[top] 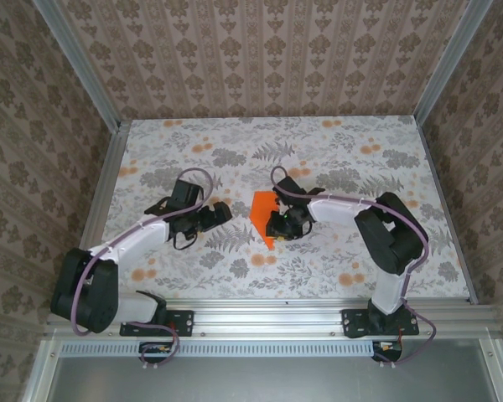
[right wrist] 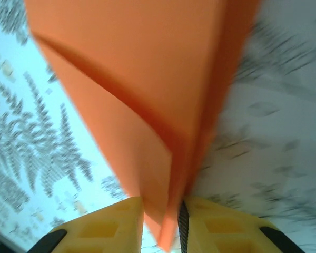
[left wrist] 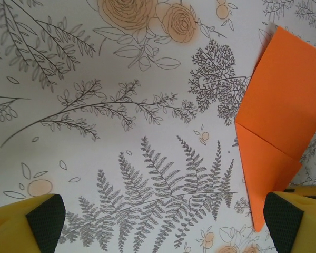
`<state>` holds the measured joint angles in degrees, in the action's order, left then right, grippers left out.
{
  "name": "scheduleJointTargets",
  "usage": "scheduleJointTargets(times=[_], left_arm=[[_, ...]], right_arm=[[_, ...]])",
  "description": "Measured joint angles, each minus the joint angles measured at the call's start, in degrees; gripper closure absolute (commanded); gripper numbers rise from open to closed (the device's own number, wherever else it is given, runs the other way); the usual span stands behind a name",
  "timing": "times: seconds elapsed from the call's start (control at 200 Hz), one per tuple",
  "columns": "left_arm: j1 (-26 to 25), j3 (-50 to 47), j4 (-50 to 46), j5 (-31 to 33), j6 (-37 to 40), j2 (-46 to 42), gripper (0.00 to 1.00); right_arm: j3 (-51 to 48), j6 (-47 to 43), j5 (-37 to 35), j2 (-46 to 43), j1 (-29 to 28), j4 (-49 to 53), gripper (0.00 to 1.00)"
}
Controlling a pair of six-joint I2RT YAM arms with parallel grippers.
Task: Fold a paper plane with a square sheet of paper (pick it up from the middle)
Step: Turn over the paper at the center of the table, then fold the wing for the fifth time at the center of the table.
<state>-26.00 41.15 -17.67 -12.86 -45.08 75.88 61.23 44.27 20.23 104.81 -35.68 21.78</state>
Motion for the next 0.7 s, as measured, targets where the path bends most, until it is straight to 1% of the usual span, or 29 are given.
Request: scheduleJointTargets(times=[0.085, 0.17, 0.26, 0.35, 0.5, 0.585, 0.7], left_arm=[[-1.1, 0.0, 1.1, 0.0, -0.6, 0.4, 0.0], [-2.3, 0.0, 2.1, 0.0, -1.2, 1.2, 0.0], [-3.3, 0.0, 3.0, -0.1, -1.7, 2.3, 0.0], [-3.9, 0.0, 4.2, -0.4, -2.5, 3.6, 0.0], [-4.6, 0.0, 5.7, -0.9, -3.9, 5.2, 0.0], [-5.1, 0.0, 6.5, -0.9, -4.7, 5.4, 0.0], [-5.9, 0.0, 7.9, -1.0, -5.6, 6.1, 0.03]], right_arm=[[0.0, 1.0, -0.6, -1.2, -0.7, 0.3, 0.69], [0.0, 0.7, -3.2, -4.0, -0.3, 1.6, 0.66], [0.3, -1.2, -5.5, -6.8, -0.2, 3.1, 0.65], [1.6, -4.0, -7.0, -7.6, -0.2, 4.6, 0.64], [6.0, -8.8, -8.0, -5.3, -0.2, 7.4, 0.63], [9.1, -10.6, -8.6, -2.9, -0.2, 8.7, 0.65], [10.9, -11.8, -10.0, 0.0, -0.5, 9.6, 0.68]])
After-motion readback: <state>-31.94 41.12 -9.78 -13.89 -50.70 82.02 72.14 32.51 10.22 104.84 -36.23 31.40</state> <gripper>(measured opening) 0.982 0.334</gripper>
